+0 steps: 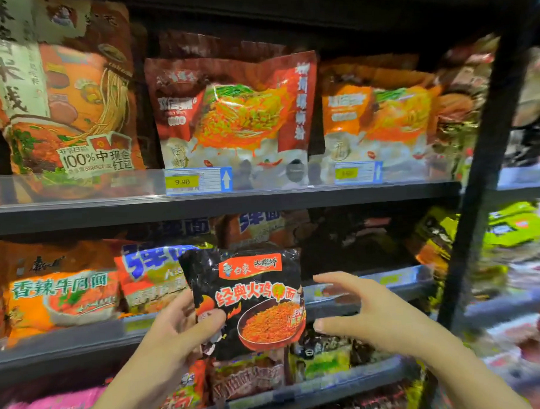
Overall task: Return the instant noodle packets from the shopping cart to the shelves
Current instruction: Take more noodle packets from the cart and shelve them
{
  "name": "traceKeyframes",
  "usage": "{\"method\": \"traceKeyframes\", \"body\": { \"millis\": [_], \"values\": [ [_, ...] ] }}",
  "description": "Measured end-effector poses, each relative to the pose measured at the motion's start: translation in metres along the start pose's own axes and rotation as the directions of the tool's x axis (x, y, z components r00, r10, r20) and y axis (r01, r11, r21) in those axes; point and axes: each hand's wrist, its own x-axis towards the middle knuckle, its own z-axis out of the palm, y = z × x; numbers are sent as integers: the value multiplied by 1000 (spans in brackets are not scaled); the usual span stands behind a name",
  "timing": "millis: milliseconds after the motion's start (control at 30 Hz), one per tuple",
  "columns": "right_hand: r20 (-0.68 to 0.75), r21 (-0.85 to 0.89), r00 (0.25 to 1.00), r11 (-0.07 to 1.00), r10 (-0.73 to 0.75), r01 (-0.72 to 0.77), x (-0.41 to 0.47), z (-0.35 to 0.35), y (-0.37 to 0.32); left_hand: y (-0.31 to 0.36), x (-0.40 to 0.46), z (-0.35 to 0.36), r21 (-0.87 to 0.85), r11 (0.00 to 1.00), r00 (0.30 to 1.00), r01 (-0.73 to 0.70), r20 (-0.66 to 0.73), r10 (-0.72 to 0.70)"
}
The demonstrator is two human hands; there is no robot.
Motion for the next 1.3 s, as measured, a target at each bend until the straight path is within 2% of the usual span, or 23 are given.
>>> {"method": "traceKeyframes", "body": {
  "millis": [167, 400, 467, 567, 667, 800, 933, 1033, 1100, 1233, 1300],
  "values": [
    [1, 70, 1000, 997, -20, 20, -7, -57, 55, -30, 37, 77, 25, 999, 999, -38, 27, 38],
    [-24, 43, 992, 992, -121, 122, 3, -128, 125, -58, 71, 154, 91, 996, 999, -9, -34, 12],
    [-5, 54, 991, 990, -133, 133, 7, -139, 134, -61, 80, 170, 43, 999, 998, 0, -61, 2],
    [13, 102, 991, 986, -137, 135, 16, -145, 143, -67, 92, 186, 60, 998, 1000, 27, -17, -26],
    [1, 186, 994, 976, -111, 109, 24, -147, 145, -62, 106, 200, 62, 997, 998, 35, -61, -31],
    [-106, 225, 993, 971, -54, 77, 31, -147, 143, -52, 135, 210, 320, 947, 1000, -18, -18, 25],
    [-232, 267, 972, 963, 28, 36, 37, -146, 147, -44, 169, 212, 493, 868, 997, -63, -15, 80],
    [-312, 248, 949, 968, 45, 36, 38, -148, 144, -50, 186, 214, 594, 804, 993, -32, -74, 95],
    [-319, 197, 945, 980, 76, -12, 39, -147, 143, -58, 195, 217, 665, 747, 993, 4, -92, 77],
    [-269, 106, 948, 983, 172, -148, 35, -143, 150, -74, 202, 233, 727, 682, 997, 75, -52, -54],
    [-271, 83, 938, 976, 217, -202, 30, -140, 149, -74, 206, 240, 764, 645, 997, 37, 11, -70]
  ]
}}
